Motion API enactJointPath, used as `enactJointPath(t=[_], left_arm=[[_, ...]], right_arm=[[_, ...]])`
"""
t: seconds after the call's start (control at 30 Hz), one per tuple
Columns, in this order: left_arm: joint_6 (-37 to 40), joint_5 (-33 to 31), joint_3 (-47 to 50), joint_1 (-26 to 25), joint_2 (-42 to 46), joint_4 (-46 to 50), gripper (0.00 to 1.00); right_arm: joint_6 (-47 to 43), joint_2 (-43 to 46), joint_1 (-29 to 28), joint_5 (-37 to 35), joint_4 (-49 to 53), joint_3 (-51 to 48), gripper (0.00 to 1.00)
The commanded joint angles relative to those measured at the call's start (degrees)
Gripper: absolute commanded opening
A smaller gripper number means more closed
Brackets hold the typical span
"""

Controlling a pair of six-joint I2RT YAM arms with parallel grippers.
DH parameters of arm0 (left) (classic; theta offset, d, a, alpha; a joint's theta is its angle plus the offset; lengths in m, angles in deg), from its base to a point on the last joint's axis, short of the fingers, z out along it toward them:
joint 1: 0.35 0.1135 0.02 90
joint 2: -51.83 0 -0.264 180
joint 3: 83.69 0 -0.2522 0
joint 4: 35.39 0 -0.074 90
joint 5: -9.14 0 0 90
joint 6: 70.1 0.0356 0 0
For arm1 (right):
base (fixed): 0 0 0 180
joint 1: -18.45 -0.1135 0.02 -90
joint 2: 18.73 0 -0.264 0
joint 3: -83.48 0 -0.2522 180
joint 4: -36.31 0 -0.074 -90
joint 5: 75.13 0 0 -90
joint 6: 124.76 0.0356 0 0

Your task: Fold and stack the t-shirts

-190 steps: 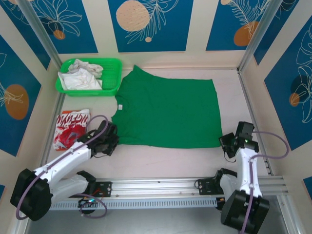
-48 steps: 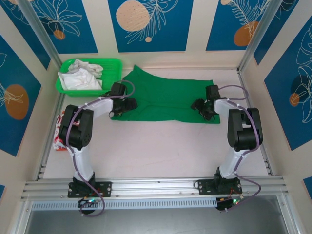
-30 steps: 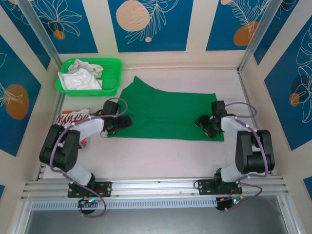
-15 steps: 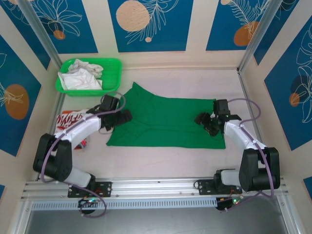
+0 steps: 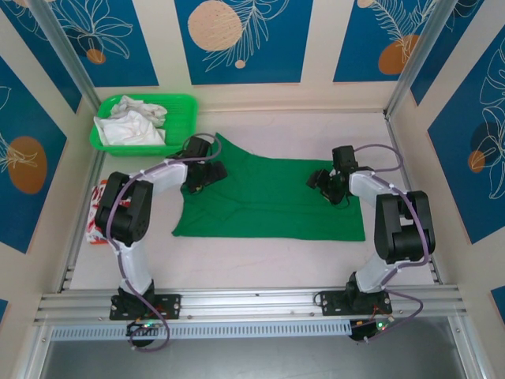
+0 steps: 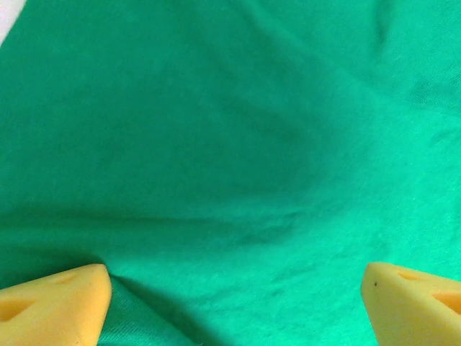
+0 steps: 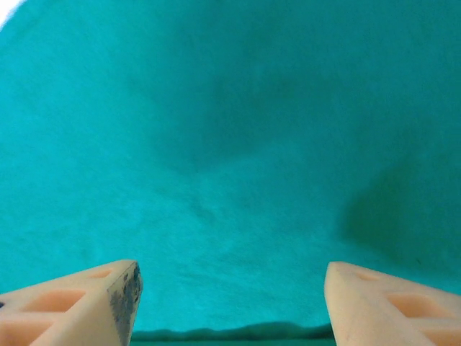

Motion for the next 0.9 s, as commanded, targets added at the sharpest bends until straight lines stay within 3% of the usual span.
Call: enactJointPath(t=[0.0, 0.27, 0.37, 0.57, 0.7, 0.87], left_arm=[[0.83, 0.57, 3.99, -0.24, 2.83, 0.88, 0.89], [1.13, 0.99, 9.66, -0.42, 7.67, 0.92, 0.90], [1.14, -1.29, 8.47, -0.76, 9.06, 0.20, 1.00], [-2.38, -10.82, -0.91, -0.76, 5.60, 4.99, 1.00], [-9.52, -16.74, -10.97, -0.76, -0.32, 13.55, 0.90], [-14.97, -23.13, -22.18, -0.76, -7.59, 22.23, 0.69]], right_arm=[[-0.33, 2.71, 0.55, -0.31, 1.95, -5.13, 0.68], [0.67, 10.24, 1.42, 0.78, 4.14, -13.50, 0.68], [0.34, 13.96, 1.58, 2.22, 5.97, -12.76, 0.68], [-2.63, 20.36, 0.78, 1.40, 7.31, -9.11, 0.70], [-3.45, 20.33, 0.10, 1.04, 7.58, -7.67, 0.71], [-2.81, 19.26, -0.38, 1.60, 6.40, -8.48, 0.71]])
